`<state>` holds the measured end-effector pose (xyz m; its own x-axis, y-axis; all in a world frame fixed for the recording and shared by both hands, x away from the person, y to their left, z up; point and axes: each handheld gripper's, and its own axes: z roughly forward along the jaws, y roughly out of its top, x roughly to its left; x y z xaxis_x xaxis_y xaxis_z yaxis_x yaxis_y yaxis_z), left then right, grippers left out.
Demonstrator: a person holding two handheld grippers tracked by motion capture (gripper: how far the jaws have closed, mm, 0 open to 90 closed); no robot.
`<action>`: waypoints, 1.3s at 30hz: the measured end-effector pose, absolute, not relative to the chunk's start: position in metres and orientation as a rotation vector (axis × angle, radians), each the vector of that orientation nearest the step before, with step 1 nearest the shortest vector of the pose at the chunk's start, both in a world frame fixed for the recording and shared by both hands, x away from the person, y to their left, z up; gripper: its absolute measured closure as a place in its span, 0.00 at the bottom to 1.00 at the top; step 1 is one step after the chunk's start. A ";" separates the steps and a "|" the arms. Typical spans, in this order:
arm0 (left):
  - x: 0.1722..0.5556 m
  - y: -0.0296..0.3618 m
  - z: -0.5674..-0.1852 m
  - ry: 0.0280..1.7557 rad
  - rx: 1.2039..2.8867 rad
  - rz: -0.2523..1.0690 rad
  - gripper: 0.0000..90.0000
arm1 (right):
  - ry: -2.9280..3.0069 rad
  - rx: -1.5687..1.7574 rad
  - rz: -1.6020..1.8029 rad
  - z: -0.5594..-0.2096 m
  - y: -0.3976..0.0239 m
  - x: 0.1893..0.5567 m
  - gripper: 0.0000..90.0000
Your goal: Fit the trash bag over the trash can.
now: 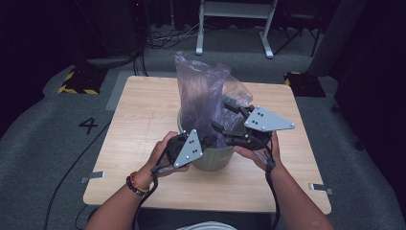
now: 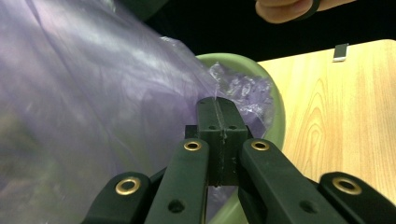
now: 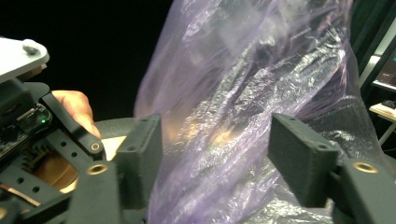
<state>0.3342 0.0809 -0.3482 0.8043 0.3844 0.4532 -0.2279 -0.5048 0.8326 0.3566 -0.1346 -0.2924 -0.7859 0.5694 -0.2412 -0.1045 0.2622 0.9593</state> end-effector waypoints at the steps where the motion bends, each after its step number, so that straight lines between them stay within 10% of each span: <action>1: 0.334 0.080 -0.349 0.116 1.965 0.747 1.00 | 1.991 0.409 1.564 -0.293 -0.133 0.356 0.36; 14: 0.332 0.078 -0.354 0.129 1.959 0.726 1.00 | 2.021 0.272 1.555 -0.301 -0.128 0.334 0.33; 23: 0.329 0.079 -0.354 0.132 1.923 0.713 0.96 | 2.028 0.274 1.518 -0.303 -0.127 0.338 1.00; 39: 0.328 0.152 -0.339 0.443 1.688 0.718 0.29 | 2.065 0.166 1.520 -0.323 -0.136 0.325 1.00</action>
<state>0.3285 0.1517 -0.3388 0.7381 0.6369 0.2228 -0.0858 -0.2388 0.9673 0.3248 -0.1362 -0.3234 -0.8332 0.4157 -0.3646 -0.2246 0.3482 0.9101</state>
